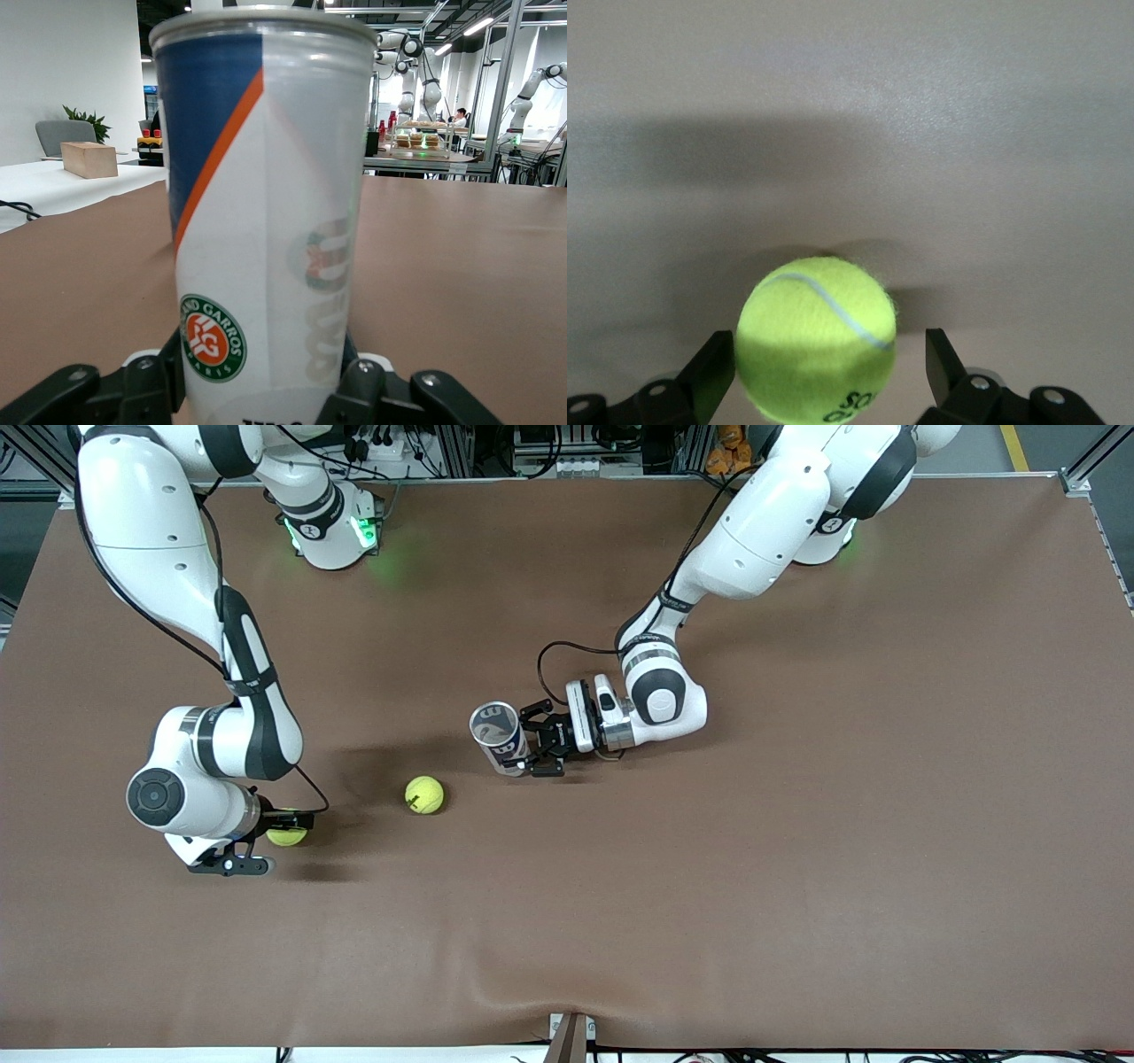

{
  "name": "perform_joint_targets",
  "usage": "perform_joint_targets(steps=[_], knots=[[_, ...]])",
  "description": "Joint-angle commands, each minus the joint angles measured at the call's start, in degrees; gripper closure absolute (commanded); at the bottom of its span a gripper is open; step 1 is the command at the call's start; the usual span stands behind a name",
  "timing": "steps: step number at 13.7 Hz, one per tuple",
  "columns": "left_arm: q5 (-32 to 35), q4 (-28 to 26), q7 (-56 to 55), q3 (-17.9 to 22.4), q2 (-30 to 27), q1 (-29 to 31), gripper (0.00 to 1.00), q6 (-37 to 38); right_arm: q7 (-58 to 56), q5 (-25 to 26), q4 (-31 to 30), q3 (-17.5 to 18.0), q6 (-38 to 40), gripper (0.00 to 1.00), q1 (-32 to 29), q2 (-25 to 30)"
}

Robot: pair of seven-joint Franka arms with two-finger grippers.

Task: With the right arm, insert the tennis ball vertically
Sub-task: 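Carry the tennis ball with the right gripper above the can opening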

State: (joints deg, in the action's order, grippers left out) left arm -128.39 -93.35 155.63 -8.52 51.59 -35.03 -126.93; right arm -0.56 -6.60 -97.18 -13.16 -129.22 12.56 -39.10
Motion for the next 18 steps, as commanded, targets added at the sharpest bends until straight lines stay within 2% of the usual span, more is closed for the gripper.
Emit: perform_joint_targets(steps=[1, 2, 5, 9, 11, 14, 18], knots=[[-0.37, -0.08, 3.54, 0.08, 0.36, -0.3, 0.37, -1.74, 0.3, -1.13, -0.11, 0.5, -0.68, 0.87, 0.1, 0.08], [-0.37, -0.08, 3.54, 0.08, 0.36, -0.3, 0.37, -1.74, 0.3, -1.13, 0.06, 0.5, -0.42, 1.0, 0.36, 0.34], [-0.28, -0.08, 3.71, 0.08, 0.27, -0.3, 0.37, -1.74, 2.65, -1.13, 2.07, 0.59, 4.3, 1.0, 3.25, 4.01], [-0.37, -0.08, 3.71, 0.08, 0.36, -0.3, 0.37, -1.74, 20.91, -0.78, 6.2, 0.5, 16.42, 1.0, 11.86, 10.52], [-0.37, -0.08, 3.71, 0.08, 0.44, -0.3, 0.37, -1.74, 29.96, -1.22, 10.76, 0.68, 25.47, 1.0, 15.28, 11.06], [-0.37, -0.08, 3.71, 0.08, 0.44, -0.3, 0.37, -1.74, 41.05, -1.22, 14.73, 0.68, 33.66, 1.0, 21.79, 11.59], [-0.37, -0.08, 3.8, 0.08, 0.53, -0.3, 0.37, -1.74, 50.9, -4.11, 16.23, 0.68, 35.8, 1.0, 27.33, 12.12]])
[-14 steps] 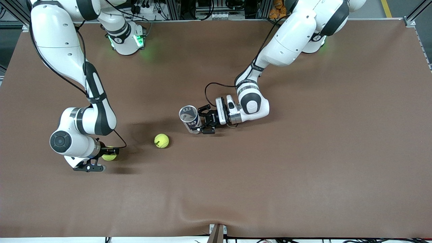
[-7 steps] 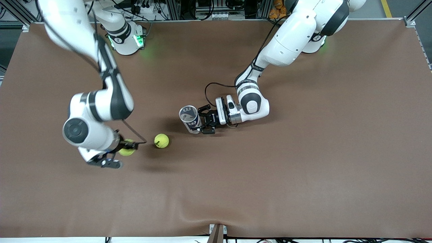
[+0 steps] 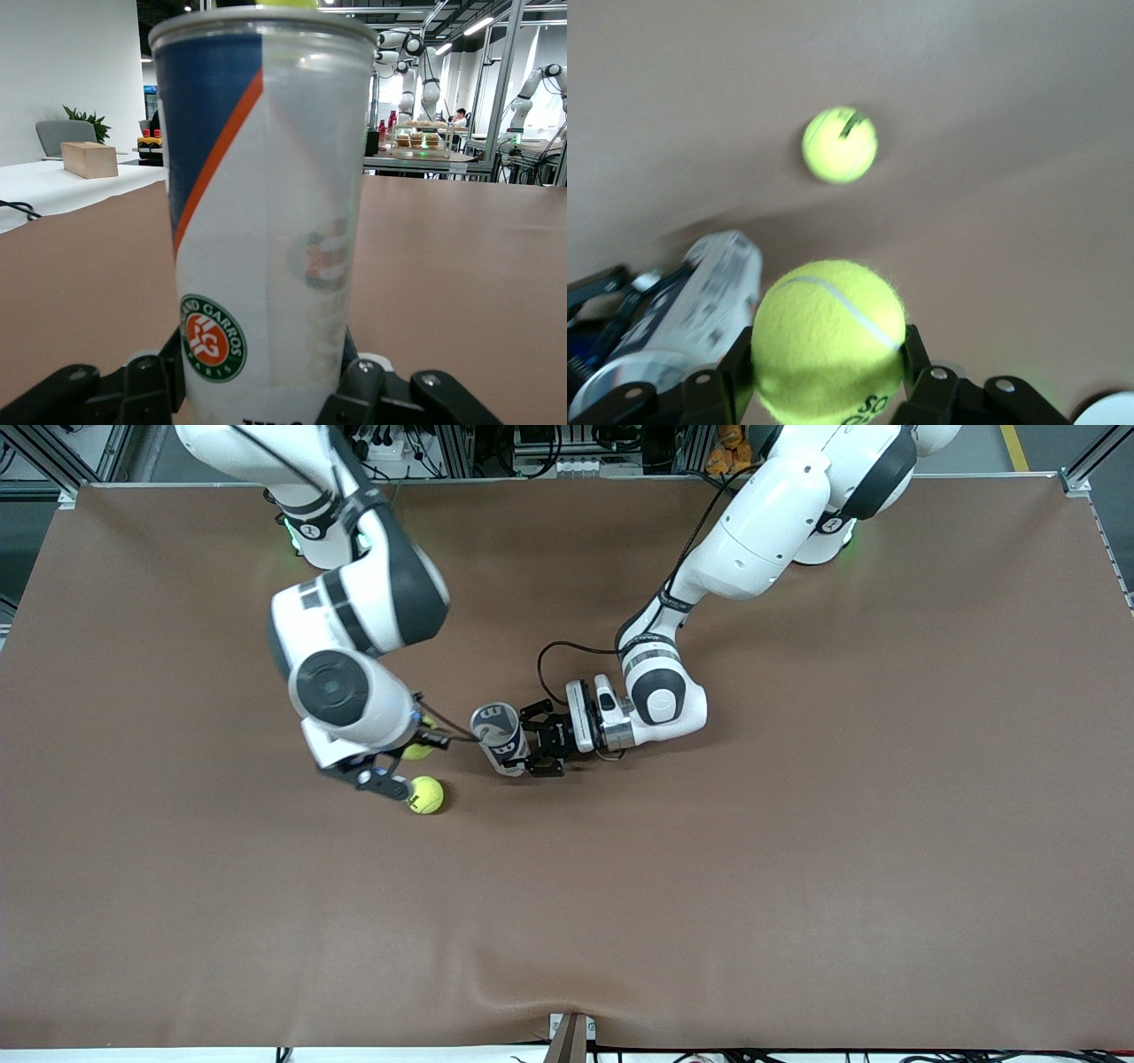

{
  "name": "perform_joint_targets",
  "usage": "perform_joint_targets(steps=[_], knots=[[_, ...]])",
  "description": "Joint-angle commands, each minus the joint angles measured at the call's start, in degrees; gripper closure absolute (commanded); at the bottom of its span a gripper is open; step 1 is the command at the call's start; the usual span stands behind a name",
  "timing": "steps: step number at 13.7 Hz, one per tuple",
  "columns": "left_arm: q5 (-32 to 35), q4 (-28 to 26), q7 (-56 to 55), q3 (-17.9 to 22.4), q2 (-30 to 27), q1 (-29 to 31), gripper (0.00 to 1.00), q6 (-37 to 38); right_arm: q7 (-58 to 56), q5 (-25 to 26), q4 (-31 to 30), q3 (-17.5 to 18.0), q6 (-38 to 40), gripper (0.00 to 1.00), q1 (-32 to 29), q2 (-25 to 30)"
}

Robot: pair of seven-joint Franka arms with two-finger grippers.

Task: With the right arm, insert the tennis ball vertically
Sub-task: 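Carry the tennis ball with the right gripper above the can opening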

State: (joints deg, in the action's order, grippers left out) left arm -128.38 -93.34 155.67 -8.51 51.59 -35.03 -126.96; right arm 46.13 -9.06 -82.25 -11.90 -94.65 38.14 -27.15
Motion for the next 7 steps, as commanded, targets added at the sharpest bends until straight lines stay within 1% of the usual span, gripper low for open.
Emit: perform_joint_targets(steps=[1, 3, 5, 7], knots=[[-0.38, -0.09, 3.68, 0.07, 0.53, -0.3, 0.37, -1.62, 6.32, -1.75, 1.74, -0.59, 1.22, 1.0, 2.89, 0.17], [-0.38, -0.09, 3.76, 0.07, 0.45, -0.21, 0.37, -1.62, 10.18, -2.19, 2.35, -0.59, 1.22, 1.0, 5.09, 0.17], [-0.38, -0.09, 3.76, 0.07, 0.45, -0.3, 0.37, -1.71, 14.58, -4.03, 2.97, -0.59, 0.79, 1.0, 6.32, -0.1], [-0.29, -0.09, 3.76, 0.07, 0.53, -0.21, 0.37, -1.62, 16.18, -4.3, 3.85, -0.67, 0.17, 1.0, 7.64, -0.54]])
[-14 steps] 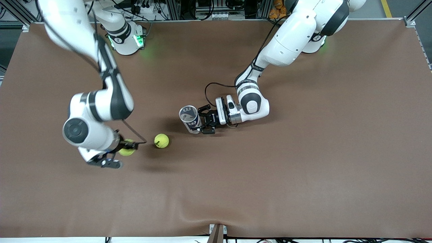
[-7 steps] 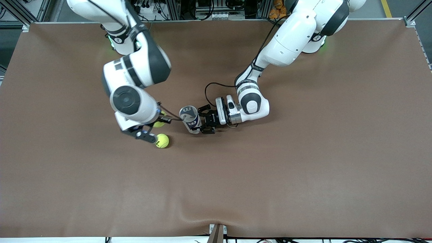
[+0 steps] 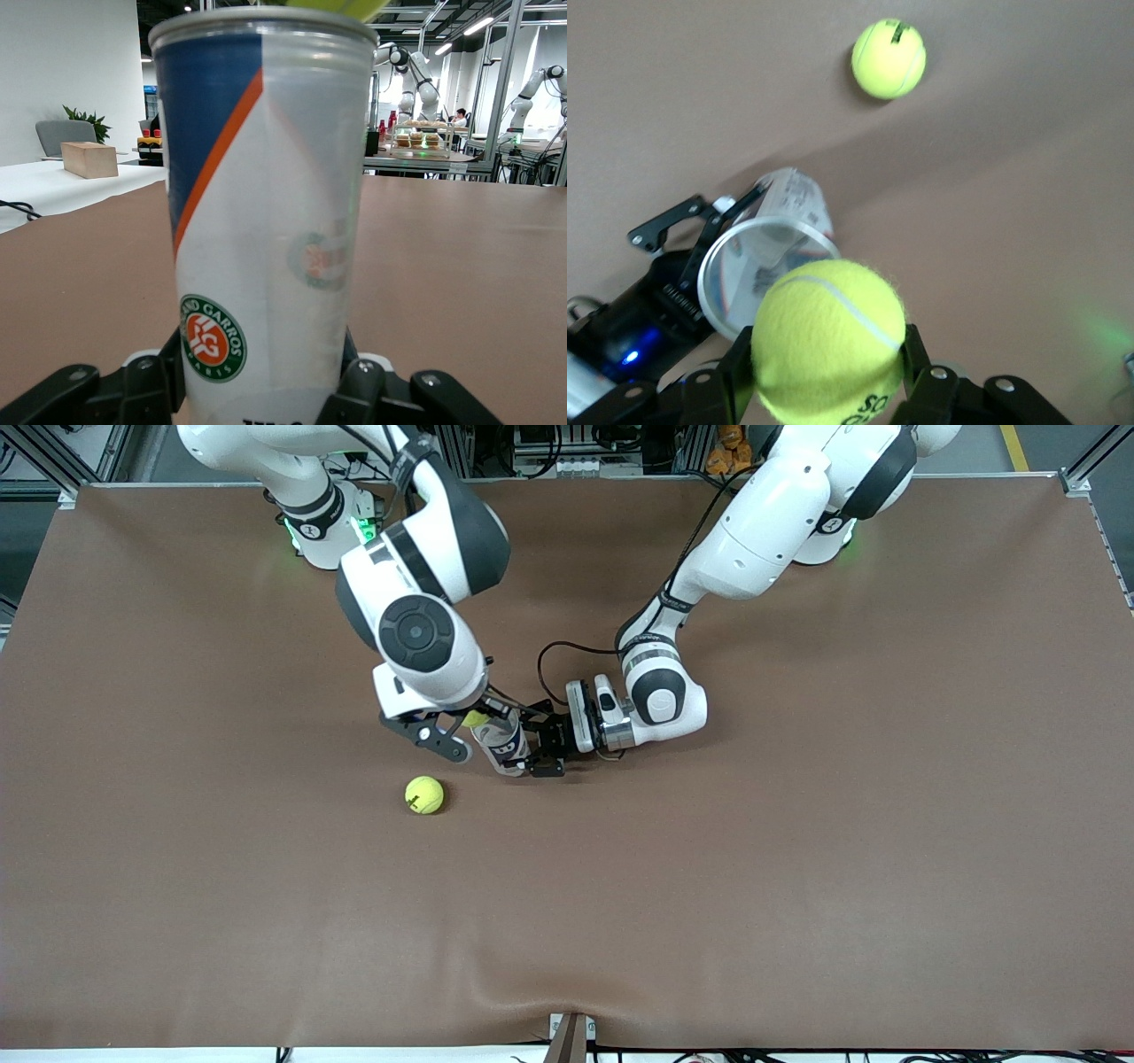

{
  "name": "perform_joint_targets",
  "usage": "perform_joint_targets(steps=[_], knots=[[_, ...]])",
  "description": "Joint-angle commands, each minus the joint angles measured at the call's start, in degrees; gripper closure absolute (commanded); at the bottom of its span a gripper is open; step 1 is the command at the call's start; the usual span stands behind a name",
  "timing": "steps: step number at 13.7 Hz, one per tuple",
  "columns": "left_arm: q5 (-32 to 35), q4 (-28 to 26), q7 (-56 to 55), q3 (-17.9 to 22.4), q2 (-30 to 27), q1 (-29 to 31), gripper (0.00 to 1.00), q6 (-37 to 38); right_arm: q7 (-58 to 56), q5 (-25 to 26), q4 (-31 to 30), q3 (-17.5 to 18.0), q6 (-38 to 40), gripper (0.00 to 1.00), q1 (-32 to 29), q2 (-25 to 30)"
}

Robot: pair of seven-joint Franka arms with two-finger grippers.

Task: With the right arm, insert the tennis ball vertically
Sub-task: 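Carry the tennis ball with the right gripper above the can opening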

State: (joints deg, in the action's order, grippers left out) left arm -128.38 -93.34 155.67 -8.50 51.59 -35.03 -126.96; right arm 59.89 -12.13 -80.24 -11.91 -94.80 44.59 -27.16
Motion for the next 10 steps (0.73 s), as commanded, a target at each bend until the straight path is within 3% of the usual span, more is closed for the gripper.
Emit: perform_joint_targets(steps=[1, 9, 10], knots=[[-0.38, -0.17, 3.76, 0.07, 0.53, -0.22, 0.37, -1.62, 2.51, -1.32, 1.84, -0.65, -0.12, 1.0, 1.2, -0.53], [-0.38, -0.17, 3.76, 0.07, 0.53, -0.22, 0.37, -1.62, 2.16, -1.67, 2.72, -0.65, -5.4, 1.0, 0.32, -2.55], [-0.38, -0.17, 3.76, 0.07, 0.53, -0.3, 0.37, -1.62, 2.16, -1.67, 2.72, -0.74, -5.4, 0.91, 0.32, -2.64]])
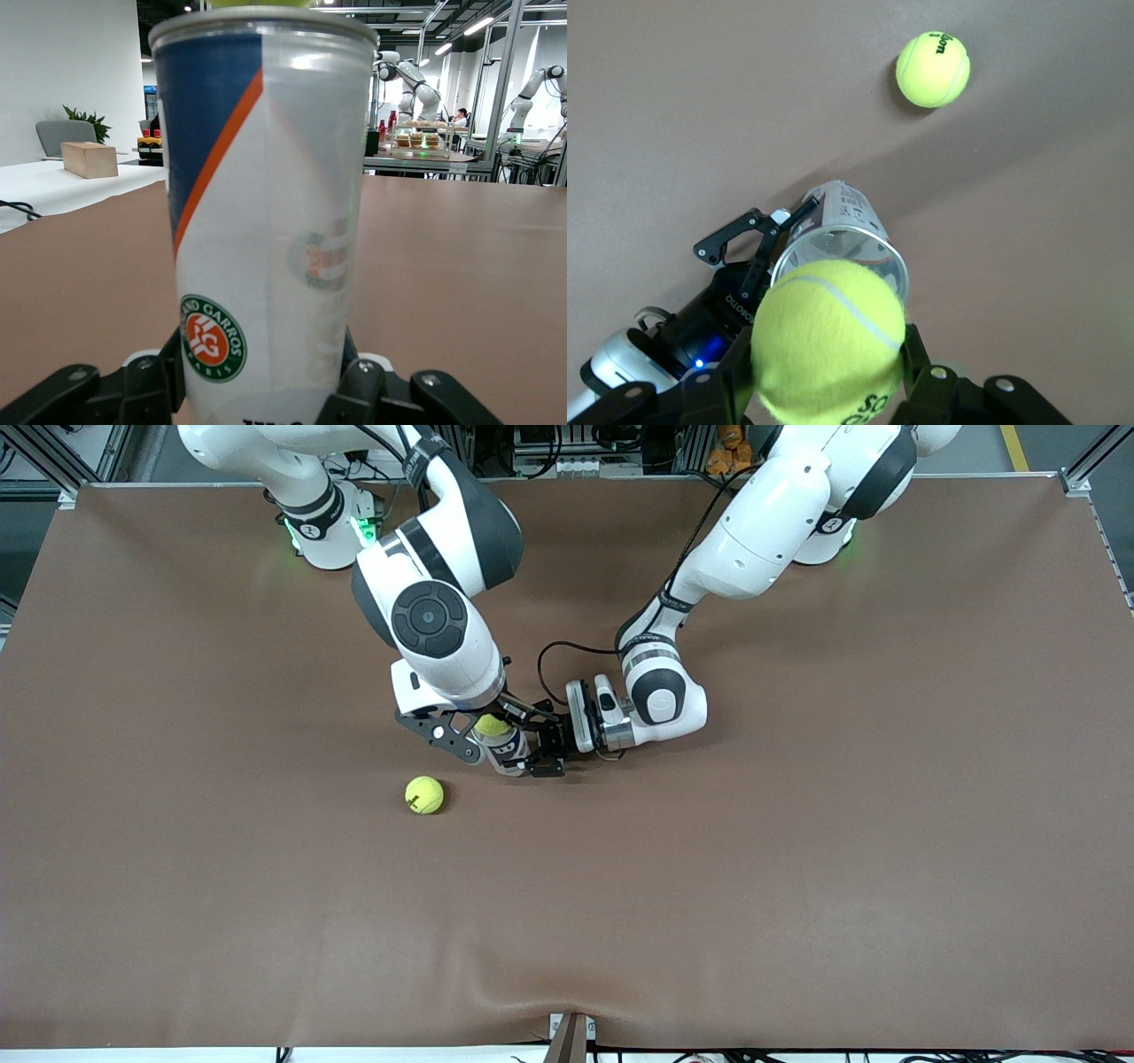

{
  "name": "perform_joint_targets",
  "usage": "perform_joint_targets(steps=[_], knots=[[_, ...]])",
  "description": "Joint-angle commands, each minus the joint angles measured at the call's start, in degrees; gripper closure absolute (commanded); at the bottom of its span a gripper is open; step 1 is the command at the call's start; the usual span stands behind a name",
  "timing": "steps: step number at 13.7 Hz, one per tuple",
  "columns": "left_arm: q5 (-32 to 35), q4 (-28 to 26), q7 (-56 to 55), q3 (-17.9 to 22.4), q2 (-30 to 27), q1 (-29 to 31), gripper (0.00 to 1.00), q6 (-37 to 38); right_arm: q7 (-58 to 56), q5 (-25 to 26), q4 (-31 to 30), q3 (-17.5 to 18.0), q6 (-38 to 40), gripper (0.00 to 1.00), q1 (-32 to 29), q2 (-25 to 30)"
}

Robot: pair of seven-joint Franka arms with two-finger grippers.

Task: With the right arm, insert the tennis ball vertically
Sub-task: 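Open the right gripper to drop the ball into the can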

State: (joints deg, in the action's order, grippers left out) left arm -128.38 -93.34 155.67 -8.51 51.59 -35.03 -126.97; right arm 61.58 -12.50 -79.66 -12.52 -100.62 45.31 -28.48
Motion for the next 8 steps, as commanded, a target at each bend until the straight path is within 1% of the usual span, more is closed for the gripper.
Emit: perform_joint_targets(steps=[1, 4, 5, 6, 7, 8], knots=[[-0.38, -0.17, 3.76, 0.07, 0.53, -0.3, 0.37, -1.62, 0.39, -1.3, 2.14, -0.14, 0.51, 0.89, -0.4, -1.23], [-0.38, -0.17, 3.76, 0.07, 0.53, -0.3, 0.37, -1.62, 0.21, -1.3, 2.14, -0.14, 1.04, 0.88, -0.31, -1.06], [-0.38, -0.17, 3.76, 0.07, 0.62, -0.3, 0.37, -1.62, 0.21, -1.3, 2.06, -0.22, 1.21, 0.85, -0.4, -0.97], [-0.38, -0.17, 3.76, 0.07, 0.53, -0.3, 0.37, -1.71, 0.21, -1.39, 2.14, -0.22, 1.65, 0.58, -0.49, -0.97], [-0.46, -0.17, 3.76, 0.07, 0.53, -0.3, 0.37, -1.71, 0.3, -1.3, 2.06, -0.31, 1.74, 0.01, -0.49, -0.97], [-0.46, -0.17, 3.76, 0.07, 0.53, -0.39, 0.37, -1.62, 0.56, -1.3, 2.06, -0.4, 1.83, 0.0, -0.4, -0.97]])
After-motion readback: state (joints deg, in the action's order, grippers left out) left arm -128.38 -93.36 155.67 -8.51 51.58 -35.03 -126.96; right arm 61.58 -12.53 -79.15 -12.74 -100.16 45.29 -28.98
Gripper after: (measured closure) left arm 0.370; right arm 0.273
